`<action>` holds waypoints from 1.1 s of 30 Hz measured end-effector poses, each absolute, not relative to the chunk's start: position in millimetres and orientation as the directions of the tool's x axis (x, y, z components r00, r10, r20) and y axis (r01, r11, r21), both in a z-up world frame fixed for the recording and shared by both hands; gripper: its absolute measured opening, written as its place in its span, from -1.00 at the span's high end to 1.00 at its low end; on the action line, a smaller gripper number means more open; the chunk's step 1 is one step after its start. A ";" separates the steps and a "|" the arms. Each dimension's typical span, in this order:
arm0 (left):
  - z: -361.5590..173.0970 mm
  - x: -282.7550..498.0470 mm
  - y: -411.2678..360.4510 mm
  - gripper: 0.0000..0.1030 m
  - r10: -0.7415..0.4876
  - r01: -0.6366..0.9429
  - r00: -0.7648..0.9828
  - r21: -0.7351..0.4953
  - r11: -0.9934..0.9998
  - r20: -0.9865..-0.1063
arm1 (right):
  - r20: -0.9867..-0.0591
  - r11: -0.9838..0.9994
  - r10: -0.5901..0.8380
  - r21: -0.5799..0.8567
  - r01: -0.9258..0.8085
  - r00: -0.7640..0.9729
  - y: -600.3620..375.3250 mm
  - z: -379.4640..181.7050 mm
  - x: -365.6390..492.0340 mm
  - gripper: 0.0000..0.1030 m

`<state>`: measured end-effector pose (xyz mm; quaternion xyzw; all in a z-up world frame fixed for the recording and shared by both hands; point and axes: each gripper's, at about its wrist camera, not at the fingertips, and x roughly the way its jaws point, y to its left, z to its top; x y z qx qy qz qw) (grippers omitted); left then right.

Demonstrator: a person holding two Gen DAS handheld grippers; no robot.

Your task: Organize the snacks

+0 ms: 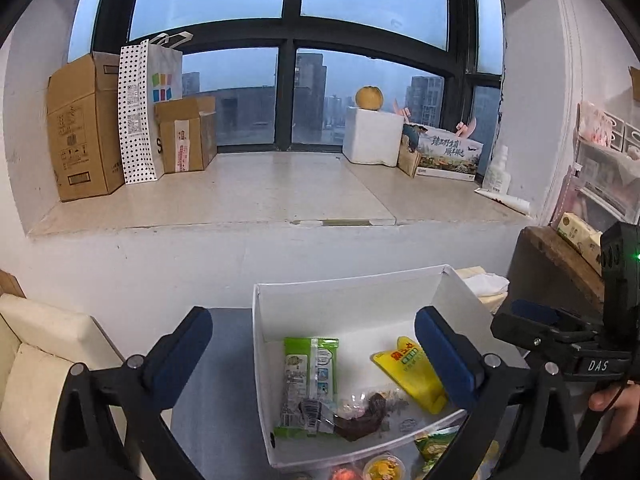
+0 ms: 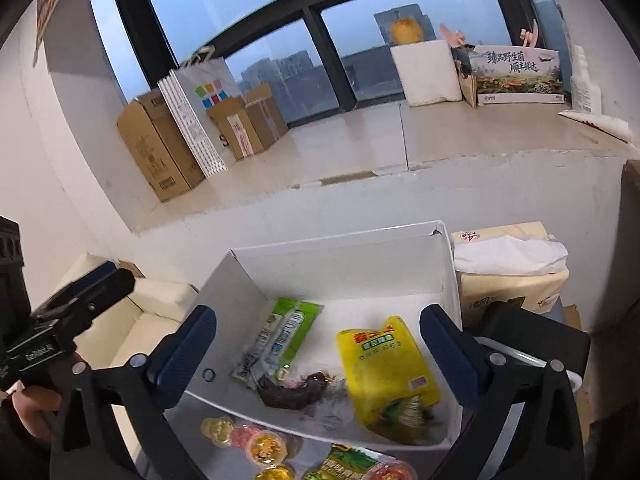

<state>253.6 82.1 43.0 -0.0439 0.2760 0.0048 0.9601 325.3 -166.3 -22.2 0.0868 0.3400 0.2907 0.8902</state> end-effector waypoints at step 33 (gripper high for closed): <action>-56.7 42.0 46.8 -1.00 -0.107 0.003 0.763 -0.163 0.987 -0.638 | -0.816 0.984 0.177 0.152 -0.092 0.550 -241.1 -153.2 131.6 -1.00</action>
